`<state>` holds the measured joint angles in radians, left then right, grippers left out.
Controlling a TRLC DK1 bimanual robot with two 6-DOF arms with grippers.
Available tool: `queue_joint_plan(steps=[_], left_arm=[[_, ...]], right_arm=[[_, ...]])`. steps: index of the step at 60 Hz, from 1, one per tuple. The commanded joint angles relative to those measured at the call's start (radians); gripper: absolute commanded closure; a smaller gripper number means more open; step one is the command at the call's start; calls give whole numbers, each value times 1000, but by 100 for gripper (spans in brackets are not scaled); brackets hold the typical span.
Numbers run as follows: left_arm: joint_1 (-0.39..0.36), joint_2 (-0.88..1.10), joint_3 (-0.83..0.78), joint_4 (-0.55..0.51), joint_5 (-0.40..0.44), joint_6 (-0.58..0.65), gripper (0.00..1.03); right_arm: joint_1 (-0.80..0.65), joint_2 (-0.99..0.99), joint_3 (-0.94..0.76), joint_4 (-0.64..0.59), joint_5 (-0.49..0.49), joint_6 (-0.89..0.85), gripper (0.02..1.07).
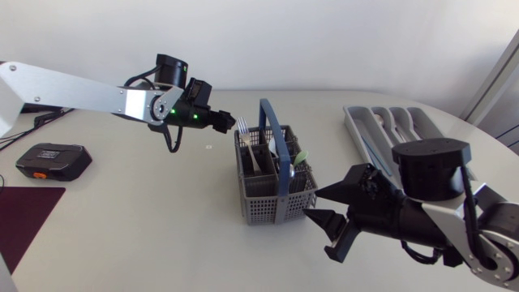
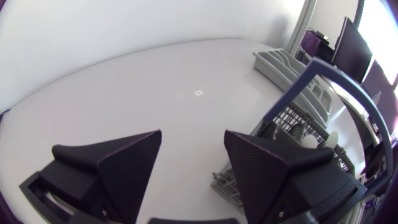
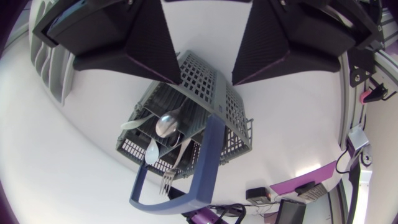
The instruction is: Unload the cutlery basket into the drawer organizer.
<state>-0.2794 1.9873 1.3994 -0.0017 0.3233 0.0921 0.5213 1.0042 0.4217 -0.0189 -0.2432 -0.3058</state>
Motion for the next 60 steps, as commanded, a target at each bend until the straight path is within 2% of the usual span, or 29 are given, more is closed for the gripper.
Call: queue_joint_plan(steps=[1,5,13,20,37,60], left_arm=[[16,73,92,-46,59,-28,58],[31,131,170,-113,160,-31,81],[55,234,299,-219,263,-38,100],[66,283,366,-313,321,-26,100],[52,223,263,-340,427,75,100],[39,77,66,-339,474,232,100]], right_arm=[[-6,48,-31,39,8,-39,85],[-6,82,-32,66,8,-58,87],[5,142,-34,122,19,-61,87],[5,189,-34,169,27,-61,87],[9,330,-20,313,119,-72,87],[-81,338,-15,352,153,-84,87]])
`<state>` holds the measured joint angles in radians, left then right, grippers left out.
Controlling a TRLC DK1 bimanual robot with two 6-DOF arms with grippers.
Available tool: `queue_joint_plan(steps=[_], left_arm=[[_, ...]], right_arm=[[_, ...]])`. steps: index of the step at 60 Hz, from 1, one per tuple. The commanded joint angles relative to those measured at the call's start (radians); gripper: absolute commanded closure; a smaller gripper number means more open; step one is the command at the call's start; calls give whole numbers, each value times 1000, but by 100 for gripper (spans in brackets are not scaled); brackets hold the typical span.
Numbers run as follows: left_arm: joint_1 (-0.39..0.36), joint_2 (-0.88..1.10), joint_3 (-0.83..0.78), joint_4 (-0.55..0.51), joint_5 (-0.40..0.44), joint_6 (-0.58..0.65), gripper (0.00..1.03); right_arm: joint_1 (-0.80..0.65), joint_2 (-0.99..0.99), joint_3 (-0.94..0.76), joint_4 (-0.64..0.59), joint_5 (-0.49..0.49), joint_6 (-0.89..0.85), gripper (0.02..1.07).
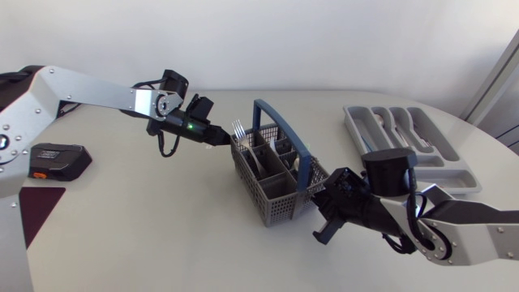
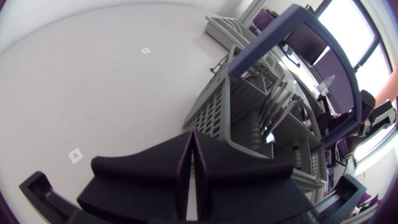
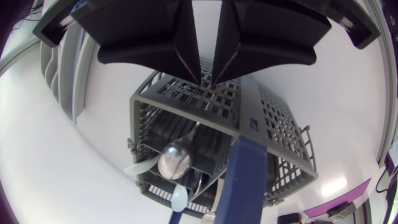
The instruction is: Unload the cutlery basket into the drawer organizer.
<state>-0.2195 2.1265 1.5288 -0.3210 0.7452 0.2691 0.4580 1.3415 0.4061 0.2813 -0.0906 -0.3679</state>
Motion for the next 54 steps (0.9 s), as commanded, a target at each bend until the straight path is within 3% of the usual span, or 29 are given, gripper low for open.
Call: queue_joint_plan(steps=[1,31,54], left_arm=[[-20,-69,-75,-20,52,58,100],[-40,-392,-441,-20,52,173,100],[112,-517,-622,-15,51,269,100]], right_arm=[[-24,2,0,53,0,-22,87],[-53,90,79,90,0,-23,87],[82,206,229,90,95,-3,87]])
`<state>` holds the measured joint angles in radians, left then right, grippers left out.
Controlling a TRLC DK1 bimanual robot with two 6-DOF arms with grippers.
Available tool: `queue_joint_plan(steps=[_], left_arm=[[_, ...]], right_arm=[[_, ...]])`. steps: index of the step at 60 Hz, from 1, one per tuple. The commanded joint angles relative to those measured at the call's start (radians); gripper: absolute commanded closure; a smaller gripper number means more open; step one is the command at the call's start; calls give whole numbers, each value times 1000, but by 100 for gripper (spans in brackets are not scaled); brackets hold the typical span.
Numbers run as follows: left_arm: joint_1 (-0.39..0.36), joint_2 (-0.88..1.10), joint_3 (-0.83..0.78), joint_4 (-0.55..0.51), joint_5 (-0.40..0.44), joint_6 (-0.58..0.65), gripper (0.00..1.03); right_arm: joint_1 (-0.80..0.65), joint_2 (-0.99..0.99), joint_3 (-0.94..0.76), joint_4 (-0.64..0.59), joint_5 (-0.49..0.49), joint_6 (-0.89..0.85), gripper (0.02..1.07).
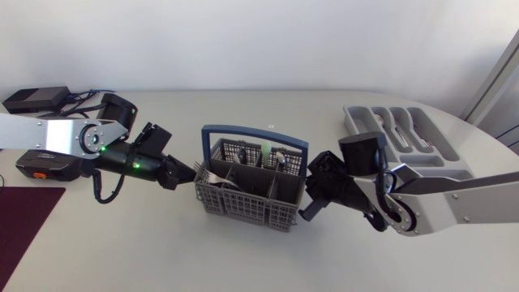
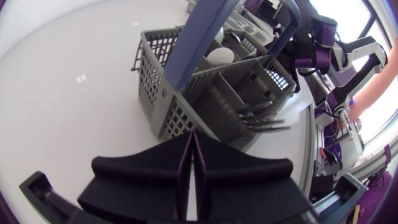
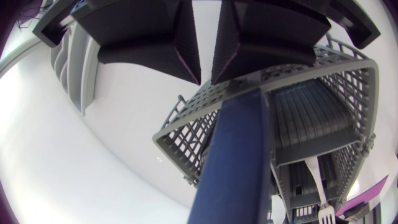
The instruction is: Unload the cutlery basket into the drawer organizer.
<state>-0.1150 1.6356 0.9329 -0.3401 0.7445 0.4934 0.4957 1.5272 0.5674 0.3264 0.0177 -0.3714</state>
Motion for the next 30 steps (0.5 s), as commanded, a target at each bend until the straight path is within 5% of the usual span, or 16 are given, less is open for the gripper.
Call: queue_joint_plan(steps=[1,30], left_arm=[[14,-26,-28,4,52,48,100],[0,-5,-31,115,19,-12,99]], right_arm=[[47,25,74,45,-9,0,87],[52,60,108,59,68,3,86]])
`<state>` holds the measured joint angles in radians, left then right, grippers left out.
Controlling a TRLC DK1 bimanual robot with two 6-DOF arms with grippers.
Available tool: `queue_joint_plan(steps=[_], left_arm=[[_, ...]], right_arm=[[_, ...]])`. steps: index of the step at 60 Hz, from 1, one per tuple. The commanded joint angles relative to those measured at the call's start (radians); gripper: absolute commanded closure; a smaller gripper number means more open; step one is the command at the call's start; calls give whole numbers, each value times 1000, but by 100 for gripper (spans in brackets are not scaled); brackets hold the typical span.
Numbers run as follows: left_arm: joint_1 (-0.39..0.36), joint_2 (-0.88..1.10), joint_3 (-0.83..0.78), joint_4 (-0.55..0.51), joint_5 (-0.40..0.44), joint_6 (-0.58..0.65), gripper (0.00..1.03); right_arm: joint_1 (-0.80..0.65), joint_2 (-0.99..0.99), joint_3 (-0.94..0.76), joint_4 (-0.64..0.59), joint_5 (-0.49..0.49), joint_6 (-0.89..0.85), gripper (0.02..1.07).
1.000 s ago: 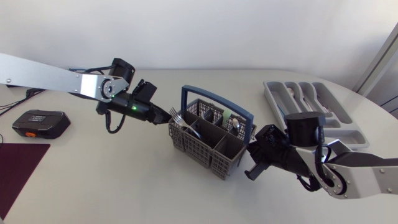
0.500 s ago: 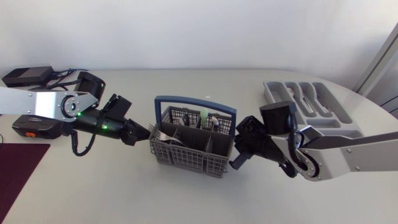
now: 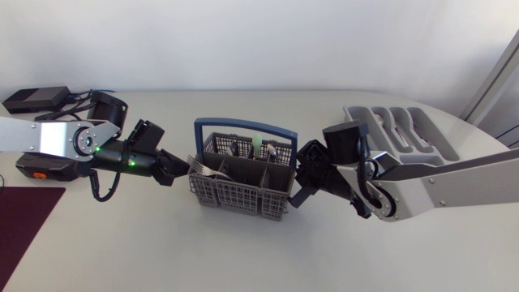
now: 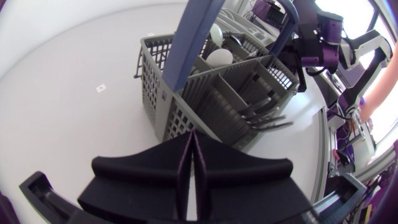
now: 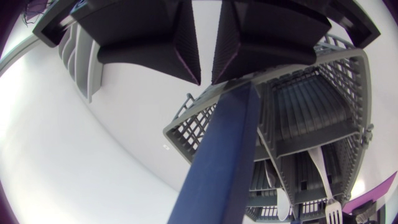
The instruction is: Unload the cutlery basket into the drawer organizer.
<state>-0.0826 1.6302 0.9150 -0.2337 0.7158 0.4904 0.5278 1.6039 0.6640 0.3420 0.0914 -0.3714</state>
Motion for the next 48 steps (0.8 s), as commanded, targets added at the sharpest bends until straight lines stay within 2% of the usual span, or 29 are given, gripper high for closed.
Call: queue_joint_plan(steps=[1,4,8,16,38,48], left_arm=[[-26,-6,-21,13,48,-7,99],[-9,-20,-38,17,47,-4,92],[1,-33,-56,17,47,5,91],[3,-73,-91,17,36,16,91],[1,-211,-188,59,-32,42,90],[-48,-294,-269,122,-121,43,90]], right_arm=[[18,-29,2,43,-2,3,85],[11,-65,-27,43,4,0,77],[6,-104,-58,45,5,-4,64],[5,-188,-113,40,11,-8,53],[26,-334,-219,-26,13,-9,53],[47,-397,-233,-74,11,0,53]])
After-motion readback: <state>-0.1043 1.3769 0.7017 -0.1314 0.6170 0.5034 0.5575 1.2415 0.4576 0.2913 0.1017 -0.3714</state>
